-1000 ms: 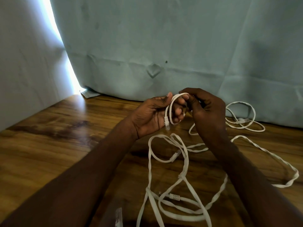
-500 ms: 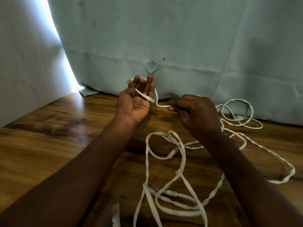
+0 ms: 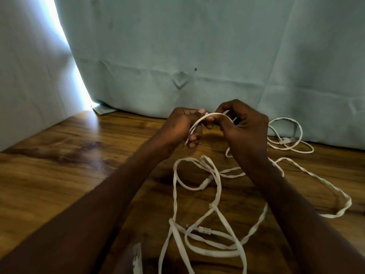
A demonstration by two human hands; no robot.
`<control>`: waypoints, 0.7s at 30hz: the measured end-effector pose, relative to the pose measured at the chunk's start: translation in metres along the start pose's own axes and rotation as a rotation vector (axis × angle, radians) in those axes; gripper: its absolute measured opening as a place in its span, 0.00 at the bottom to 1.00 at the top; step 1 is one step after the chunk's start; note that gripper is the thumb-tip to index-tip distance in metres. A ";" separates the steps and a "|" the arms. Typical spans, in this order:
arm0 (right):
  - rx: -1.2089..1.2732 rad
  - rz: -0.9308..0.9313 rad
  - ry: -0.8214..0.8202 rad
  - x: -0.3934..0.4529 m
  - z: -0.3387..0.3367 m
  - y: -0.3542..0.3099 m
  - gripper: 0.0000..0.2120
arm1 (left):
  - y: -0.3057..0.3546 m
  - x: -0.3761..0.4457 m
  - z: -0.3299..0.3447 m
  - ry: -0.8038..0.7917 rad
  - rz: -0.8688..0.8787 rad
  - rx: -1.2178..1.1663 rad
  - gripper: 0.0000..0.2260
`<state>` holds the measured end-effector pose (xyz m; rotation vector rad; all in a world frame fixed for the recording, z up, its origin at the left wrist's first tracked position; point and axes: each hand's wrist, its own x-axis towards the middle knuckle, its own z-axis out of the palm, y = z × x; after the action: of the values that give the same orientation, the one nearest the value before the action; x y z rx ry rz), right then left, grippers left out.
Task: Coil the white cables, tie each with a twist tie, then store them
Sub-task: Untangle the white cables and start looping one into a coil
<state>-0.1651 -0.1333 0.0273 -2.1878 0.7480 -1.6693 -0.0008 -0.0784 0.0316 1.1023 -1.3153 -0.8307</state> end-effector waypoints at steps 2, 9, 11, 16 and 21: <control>-0.017 0.044 -0.001 -0.001 0.001 0.004 0.03 | 0.001 0.000 -0.003 -0.085 -0.052 -0.070 0.22; 0.046 0.106 -0.014 0.003 -0.001 0.007 0.07 | 0.010 -0.001 0.003 -0.255 -0.143 -0.368 0.17; 0.037 0.122 -0.009 0.003 0.000 0.009 0.07 | 0.010 -0.001 0.006 -0.266 -0.168 -0.486 0.15; -0.139 0.078 -0.051 0.001 0.000 0.010 0.09 | 0.009 -0.001 -0.003 -0.369 -0.252 -0.594 0.14; -0.210 0.068 -0.103 0.001 0.002 0.011 0.12 | 0.012 -0.002 -0.005 -0.397 -0.279 -0.618 0.15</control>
<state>-0.1654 -0.1429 0.0223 -2.3386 0.9969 -1.4922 0.0027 -0.0723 0.0424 0.6442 -1.1045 -1.6002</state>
